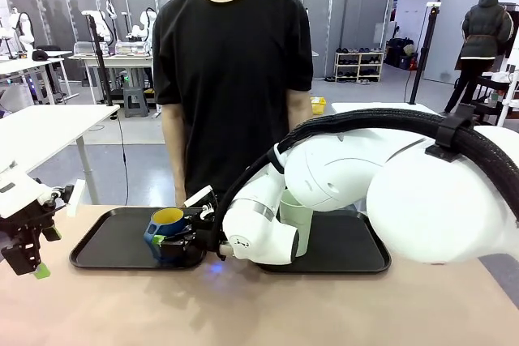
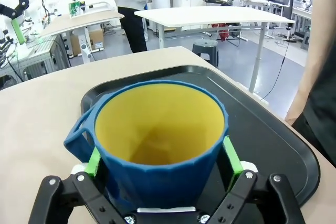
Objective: Sort and store the cups by type.
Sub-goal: Pick up the Handle plastic cup and place it into the empty Flat Tray.
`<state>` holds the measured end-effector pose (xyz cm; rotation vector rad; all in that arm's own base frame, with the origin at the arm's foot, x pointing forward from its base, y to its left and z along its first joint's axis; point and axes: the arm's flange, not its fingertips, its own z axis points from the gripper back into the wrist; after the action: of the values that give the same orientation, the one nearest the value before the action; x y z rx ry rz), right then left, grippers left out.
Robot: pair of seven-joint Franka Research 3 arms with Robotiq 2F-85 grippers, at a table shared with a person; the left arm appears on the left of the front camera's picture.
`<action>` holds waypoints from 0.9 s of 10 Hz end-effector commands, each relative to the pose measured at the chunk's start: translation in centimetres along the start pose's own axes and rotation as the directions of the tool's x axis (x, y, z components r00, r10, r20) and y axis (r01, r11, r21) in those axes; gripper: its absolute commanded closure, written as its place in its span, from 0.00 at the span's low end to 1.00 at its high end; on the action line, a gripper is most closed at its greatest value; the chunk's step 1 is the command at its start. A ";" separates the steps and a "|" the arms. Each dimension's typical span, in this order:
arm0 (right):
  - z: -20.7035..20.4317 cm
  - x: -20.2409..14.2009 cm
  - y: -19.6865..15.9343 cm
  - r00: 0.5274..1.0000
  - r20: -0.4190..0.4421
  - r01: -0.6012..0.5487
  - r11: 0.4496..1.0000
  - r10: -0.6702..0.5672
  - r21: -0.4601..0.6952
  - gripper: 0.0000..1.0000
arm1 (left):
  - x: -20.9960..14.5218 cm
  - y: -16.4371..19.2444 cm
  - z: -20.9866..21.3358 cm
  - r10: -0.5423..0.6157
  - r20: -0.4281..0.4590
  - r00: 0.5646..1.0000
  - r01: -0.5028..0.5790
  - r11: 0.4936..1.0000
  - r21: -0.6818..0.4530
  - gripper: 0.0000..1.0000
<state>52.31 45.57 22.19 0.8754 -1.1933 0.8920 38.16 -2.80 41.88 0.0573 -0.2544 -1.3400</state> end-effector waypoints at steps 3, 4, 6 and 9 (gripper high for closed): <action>2.9 -1.5 3.3 0.999 0.011 -0.047 0.998 0.048 -0.033 0.00 | 0.1 0.0 0.1 0.007 -0.020 1.000 -0.007 1.000 0.013 0.00; 3.4 -1.6 3.4 0.999 0.006 -0.049 0.998 0.049 -0.043 0.00 | 0.1 0.0 0.1 0.007 -0.020 1.000 -0.007 1.000 0.013 0.00; 4.3 -1.8 3.9 0.999 0.005 -0.042 0.998 0.042 -0.046 0.00 | 0.1 0.0 0.1 0.007 -0.020 1.000 -0.007 1.000 0.013 0.00; 5.4 -1.9 4.7 0.998 -0.024 -0.055 0.997 0.054 -0.051 0.00 | 0.1 0.0 0.1 0.007 -0.020 1.000 -0.007 1.000 0.013 0.00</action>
<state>50.42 41.90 23.06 0.8419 -1.1639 0.8962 38.16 -2.80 41.87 0.0573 -0.2544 -1.3400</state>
